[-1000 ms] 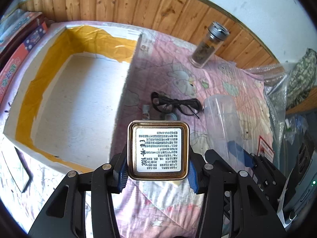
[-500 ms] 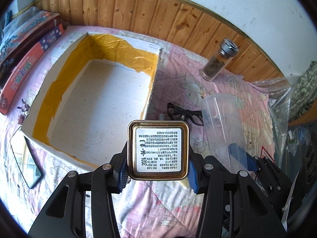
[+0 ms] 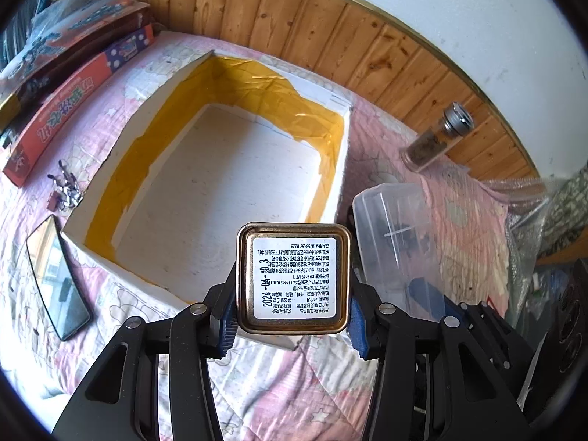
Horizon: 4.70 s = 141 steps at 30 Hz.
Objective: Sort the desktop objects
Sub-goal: 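Carry the clear box and gold tin over the yellow-lined cardboard box with both tools, then lower and release the clear box and gold tin inside the cardboard box, then return to the bedspread and grasp the gold drink carton with the right tool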
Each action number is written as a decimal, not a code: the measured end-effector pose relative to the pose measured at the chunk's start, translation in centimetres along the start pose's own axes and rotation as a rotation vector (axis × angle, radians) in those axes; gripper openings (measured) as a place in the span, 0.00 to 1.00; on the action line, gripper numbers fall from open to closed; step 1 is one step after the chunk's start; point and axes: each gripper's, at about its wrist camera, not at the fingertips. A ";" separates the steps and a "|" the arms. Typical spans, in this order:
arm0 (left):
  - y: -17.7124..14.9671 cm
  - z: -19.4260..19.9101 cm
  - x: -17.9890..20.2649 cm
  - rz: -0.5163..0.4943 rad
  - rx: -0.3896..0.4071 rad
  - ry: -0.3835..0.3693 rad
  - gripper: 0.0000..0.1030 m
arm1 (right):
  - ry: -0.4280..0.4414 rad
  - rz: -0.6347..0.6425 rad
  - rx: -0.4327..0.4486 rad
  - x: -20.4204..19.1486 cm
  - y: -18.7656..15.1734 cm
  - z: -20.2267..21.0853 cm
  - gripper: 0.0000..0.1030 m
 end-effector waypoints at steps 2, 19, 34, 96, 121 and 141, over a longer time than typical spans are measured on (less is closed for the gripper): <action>0.7 -0.1 -0.7 0.022 0.008 0.003 0.48 | 0.009 0.028 -0.002 -0.7 0.9 -0.4 0.51; 8.8 -4.4 -6.7 0.172 -0.025 0.059 0.49 | 0.082 0.119 -0.052 -1.6 10.4 -8.5 0.51; 14.5 -12.1 -5.8 0.154 -0.130 0.085 0.49 | 0.035 0.244 -0.193 -0.5 13.6 -17.7 0.51; 5.5 -0.8 -1.9 -0.057 -0.013 0.099 0.52 | 0.138 0.153 0.058 -1.2 7.6 -3.8 0.72; -8.6 -5.2 6.8 -0.328 -0.291 -0.029 0.52 | 0.030 -0.275 -0.055 8.9 -13.2 0.7 0.59; -11.0 -11.2 8.2 -0.415 -0.351 0.078 0.52 | -0.031 -0.176 -0.174 11.5 -17.0 -3.8 0.51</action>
Point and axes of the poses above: each gripper's, at about its wrist camera, not at the fingertips, and z roughly against the way its jaws point, x to its right, y to its top, and after that the axes turned 10 degrees about z, right-handed
